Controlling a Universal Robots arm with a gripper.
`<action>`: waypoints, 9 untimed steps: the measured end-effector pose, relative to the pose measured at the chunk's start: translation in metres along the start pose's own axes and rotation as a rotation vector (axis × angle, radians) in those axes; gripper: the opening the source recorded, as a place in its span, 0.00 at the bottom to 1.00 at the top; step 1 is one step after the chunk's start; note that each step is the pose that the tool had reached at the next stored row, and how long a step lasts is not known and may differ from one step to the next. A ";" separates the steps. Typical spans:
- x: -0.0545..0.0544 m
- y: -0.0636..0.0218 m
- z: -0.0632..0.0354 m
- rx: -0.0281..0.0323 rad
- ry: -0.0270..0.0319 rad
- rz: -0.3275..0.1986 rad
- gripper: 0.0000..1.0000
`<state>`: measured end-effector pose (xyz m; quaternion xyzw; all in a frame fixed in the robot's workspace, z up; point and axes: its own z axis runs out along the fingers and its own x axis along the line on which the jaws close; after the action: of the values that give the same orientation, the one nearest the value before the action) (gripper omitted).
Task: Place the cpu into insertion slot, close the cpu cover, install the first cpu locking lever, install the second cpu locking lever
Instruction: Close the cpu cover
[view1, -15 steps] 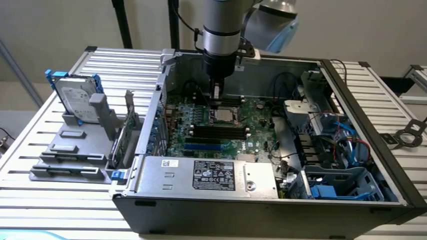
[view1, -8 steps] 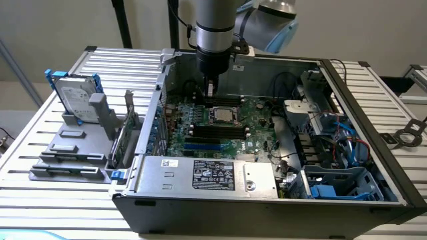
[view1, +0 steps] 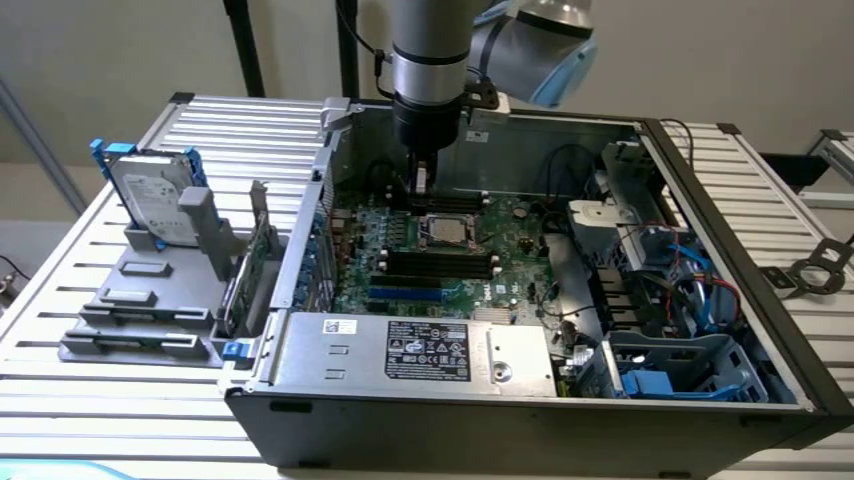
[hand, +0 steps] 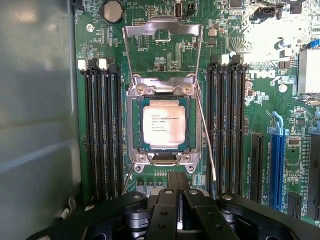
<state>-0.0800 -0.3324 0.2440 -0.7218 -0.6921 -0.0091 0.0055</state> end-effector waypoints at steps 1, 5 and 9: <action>0.000 0.0000 0.0000 0.0000 0.0000 0.000 0.11; 0.000 0.0008 0.0000 0.0002 -0.0001 0.000 0.11; 0.001 0.0183 -0.0012 0.0060 -0.0003 0.000 0.11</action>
<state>-0.0617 -0.3323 0.2454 -0.7218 -0.6920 -0.0069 0.0076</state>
